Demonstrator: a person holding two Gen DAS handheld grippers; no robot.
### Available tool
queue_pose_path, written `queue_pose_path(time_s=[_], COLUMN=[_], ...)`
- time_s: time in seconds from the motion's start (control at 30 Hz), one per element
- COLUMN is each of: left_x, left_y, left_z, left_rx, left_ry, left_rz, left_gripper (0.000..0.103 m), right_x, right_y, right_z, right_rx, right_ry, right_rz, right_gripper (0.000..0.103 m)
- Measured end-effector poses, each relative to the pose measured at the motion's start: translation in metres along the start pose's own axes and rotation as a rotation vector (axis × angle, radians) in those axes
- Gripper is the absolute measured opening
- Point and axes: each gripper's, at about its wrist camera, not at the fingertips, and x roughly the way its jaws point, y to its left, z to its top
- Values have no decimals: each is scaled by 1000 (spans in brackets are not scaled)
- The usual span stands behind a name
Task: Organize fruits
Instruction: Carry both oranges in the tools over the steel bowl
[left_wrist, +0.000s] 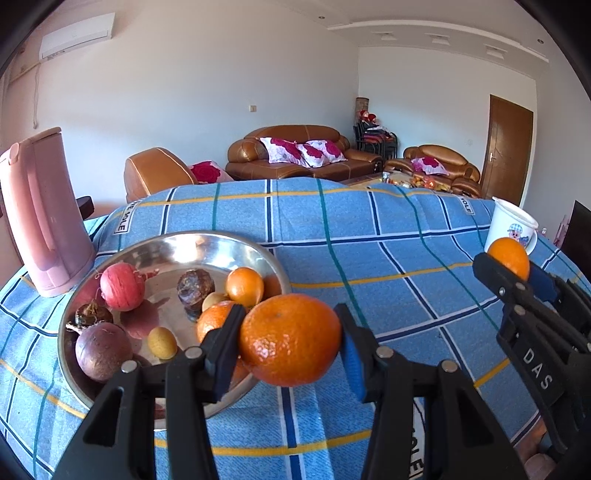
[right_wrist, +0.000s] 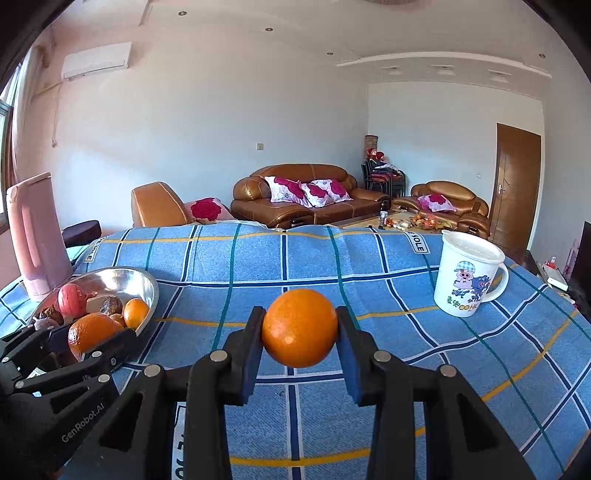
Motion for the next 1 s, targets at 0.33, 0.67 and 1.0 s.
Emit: queue_pose_path(time_s=[0.33, 0.67, 1.0], left_x=[-12, -18, -17], left_y=[19, 51, 87], left_z=[-4, 0, 8], left_rx=[33, 22, -15], left_ry=[-26, -58, -70], left_rz=[22, 72, 98], left_gripper=[50, 50, 50], right_x=[-1, 0, 2], right_y=[27, 57, 84], right_z=[0, 0, 2], right_rx=[-4, -22, -36], right_ry=[3, -2, -2], right_rz=[17, 42, 72], right_gripper=[40, 40, 40])
